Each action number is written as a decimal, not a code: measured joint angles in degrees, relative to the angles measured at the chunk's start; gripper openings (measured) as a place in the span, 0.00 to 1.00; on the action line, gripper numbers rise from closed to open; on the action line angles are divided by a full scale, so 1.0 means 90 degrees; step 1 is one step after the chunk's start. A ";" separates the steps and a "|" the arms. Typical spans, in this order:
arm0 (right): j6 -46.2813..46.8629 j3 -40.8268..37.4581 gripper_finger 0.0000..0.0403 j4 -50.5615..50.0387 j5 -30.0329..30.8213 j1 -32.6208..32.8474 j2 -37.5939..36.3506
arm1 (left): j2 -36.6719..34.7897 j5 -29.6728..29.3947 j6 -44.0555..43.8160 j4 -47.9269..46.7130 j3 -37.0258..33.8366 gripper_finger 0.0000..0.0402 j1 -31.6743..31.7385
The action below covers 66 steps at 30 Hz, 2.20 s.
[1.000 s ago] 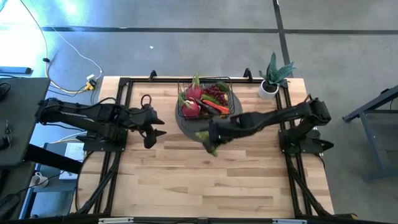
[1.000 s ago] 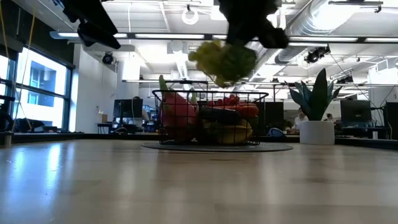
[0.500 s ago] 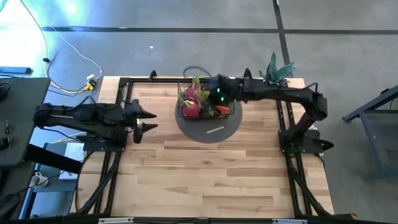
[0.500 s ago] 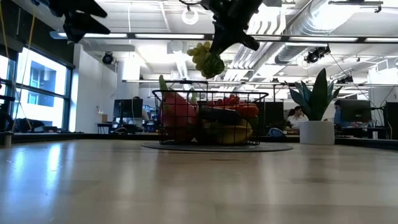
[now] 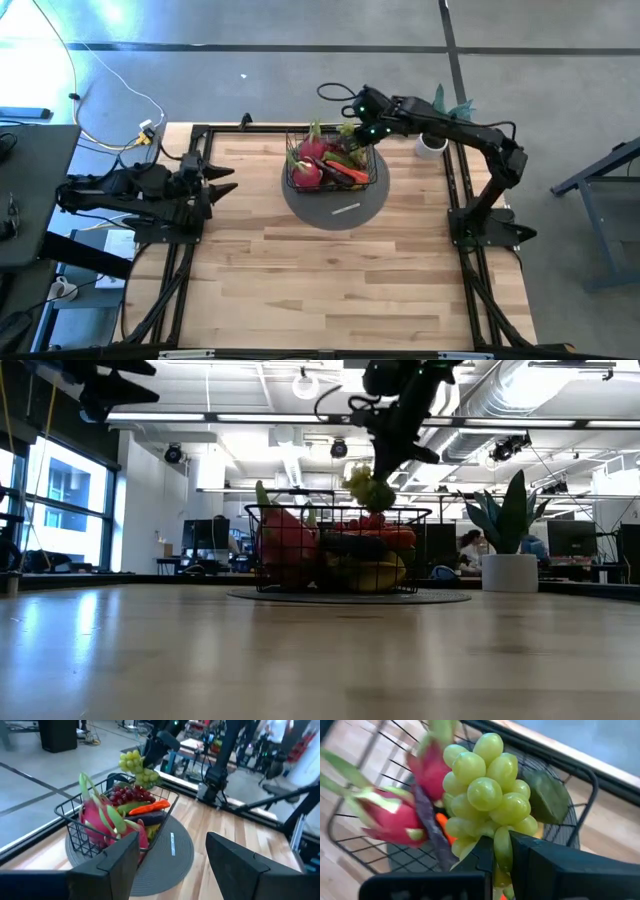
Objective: Build produce basket
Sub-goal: Put the green grapes into the black wire basket, then return to Home Position
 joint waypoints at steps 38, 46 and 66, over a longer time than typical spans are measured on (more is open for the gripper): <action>0.0304 0.0967 0.54 -0.0610 -0.0508 -0.0145 0.0407 | -0.2074 0.0766 -0.0524 0.2463 -0.3443 0.54 0.0000; 0.0354 0.1679 0.54 -0.0884 -0.0505 -0.0040 0.0407 | -0.2077 0.0977 -0.0451 0.2609 -0.3443 0.54 0.0000; 0.0318 0.2426 0.54 -0.0856 -0.0364 0.1746 0.0392 | -0.2077 0.1217 -0.0023 0.2743 -0.3443 0.52 -0.0001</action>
